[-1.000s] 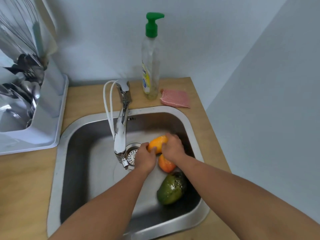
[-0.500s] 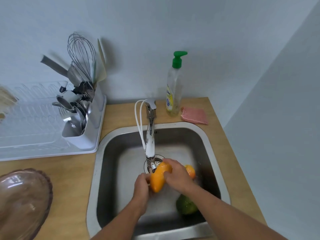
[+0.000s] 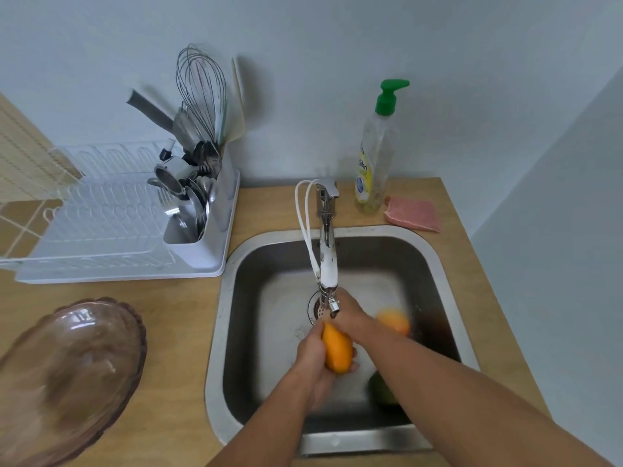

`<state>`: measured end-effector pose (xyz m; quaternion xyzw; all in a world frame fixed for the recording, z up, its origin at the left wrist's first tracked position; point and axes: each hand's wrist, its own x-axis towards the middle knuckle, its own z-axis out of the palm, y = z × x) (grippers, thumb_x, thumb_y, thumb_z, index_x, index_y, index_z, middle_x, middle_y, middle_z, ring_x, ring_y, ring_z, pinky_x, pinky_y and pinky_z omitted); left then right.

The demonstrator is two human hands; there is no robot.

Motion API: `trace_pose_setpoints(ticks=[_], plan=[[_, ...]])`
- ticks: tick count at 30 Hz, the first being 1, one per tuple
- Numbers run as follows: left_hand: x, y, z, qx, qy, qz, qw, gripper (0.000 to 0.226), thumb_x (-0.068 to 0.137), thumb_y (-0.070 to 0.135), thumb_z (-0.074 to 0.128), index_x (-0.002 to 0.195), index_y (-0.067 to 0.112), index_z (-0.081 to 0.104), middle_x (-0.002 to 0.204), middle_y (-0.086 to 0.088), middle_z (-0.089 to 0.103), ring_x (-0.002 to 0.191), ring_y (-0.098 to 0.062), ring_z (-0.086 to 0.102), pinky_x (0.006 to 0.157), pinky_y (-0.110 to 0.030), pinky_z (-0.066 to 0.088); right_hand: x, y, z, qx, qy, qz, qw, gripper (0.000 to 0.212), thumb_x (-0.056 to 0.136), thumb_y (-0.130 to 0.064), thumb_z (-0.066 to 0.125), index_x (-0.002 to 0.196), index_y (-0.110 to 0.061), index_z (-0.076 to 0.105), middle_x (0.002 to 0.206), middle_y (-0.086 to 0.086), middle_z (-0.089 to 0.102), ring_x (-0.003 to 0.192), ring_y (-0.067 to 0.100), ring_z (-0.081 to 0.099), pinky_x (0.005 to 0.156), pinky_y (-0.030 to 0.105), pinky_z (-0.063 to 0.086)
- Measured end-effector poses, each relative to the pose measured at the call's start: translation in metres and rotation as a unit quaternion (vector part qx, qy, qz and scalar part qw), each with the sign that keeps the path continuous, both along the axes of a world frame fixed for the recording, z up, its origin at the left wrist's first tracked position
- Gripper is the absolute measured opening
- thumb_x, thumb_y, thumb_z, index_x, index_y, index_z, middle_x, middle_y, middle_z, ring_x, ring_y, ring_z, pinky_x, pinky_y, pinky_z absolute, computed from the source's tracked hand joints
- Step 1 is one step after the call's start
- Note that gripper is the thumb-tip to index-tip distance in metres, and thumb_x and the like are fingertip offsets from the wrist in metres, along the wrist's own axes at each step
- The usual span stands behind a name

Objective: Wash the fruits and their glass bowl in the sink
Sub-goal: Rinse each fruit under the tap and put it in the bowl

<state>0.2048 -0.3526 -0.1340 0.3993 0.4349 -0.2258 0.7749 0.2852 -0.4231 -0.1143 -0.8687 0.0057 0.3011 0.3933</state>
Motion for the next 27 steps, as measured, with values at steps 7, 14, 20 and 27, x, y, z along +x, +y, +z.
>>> trace_pose_setpoints(ticks=[7, 14, 20, 27], plan=[[0.048, 0.017, -0.005, -0.006, -0.017, 0.054, 0.998, 0.044, 0.089, 0.035, 0.067, 0.115, 0.000, 0.072, 0.099, -0.017, 0.077, 0.097, -0.035, 0.073, 0.083, -0.041, 0.058, -0.044, -0.006, -0.006, 0.003, -0.013, 0.004, 1.000, 0.077, 0.090, -0.062, 0.019, 0.161, -0.032, 0.023, 0.169, -0.006, 0.023, 0.156, 0.017, 0.021, 0.126, 0.049, 0.021], [0.026, 0.008, 0.002, 0.003, -0.018, 0.053, 0.998, 0.040, 0.102, 0.033, 0.047, 0.121, 0.007, 0.070, 0.109, -0.018, 0.077, 0.106, -0.034, 0.072, 0.093, -0.047, 0.057, -0.030, -0.010, -0.024, -0.032, -0.010, 0.004, 0.999, 0.059, 0.106, -0.053, 0.021, 0.161, -0.047, -0.001, 0.171, -0.017, -0.011, 0.159, 0.017, -0.007, 0.125, 0.058, -0.002], [0.004, 0.004, 0.022, -0.009, -0.028, 0.004, 1.000, 0.026, 0.101, 0.038, 0.055, 0.116, 0.020, 0.065, 0.117, -0.017, 0.072, 0.104, -0.030, 0.065, 0.085, -0.041, 0.054, 0.052, -0.005, -0.084, 0.150, 0.129, -0.205, 0.958, 0.069, 0.083, -0.056, 0.053, 0.137, -0.014, 0.059, 0.140, 0.014, 0.063, 0.123, 0.032, 0.062, 0.107, 0.051, 0.051], [0.031, 0.005, 0.018, 0.054, -0.007, 0.017, 0.998, 0.031, 0.093, 0.038, 0.070, 0.110, 0.011, 0.070, 0.108, -0.023, 0.073, 0.099, -0.038, 0.071, 0.081, -0.048, 0.061, 0.012, -0.009, -0.047, 0.148, 0.049, -0.216, 0.964, 0.029, 0.098, -0.030, 0.050, 0.101, -0.013, 0.073, 0.104, 0.008, 0.075, 0.101, 0.028, 0.069, 0.095, 0.047, 0.056]])
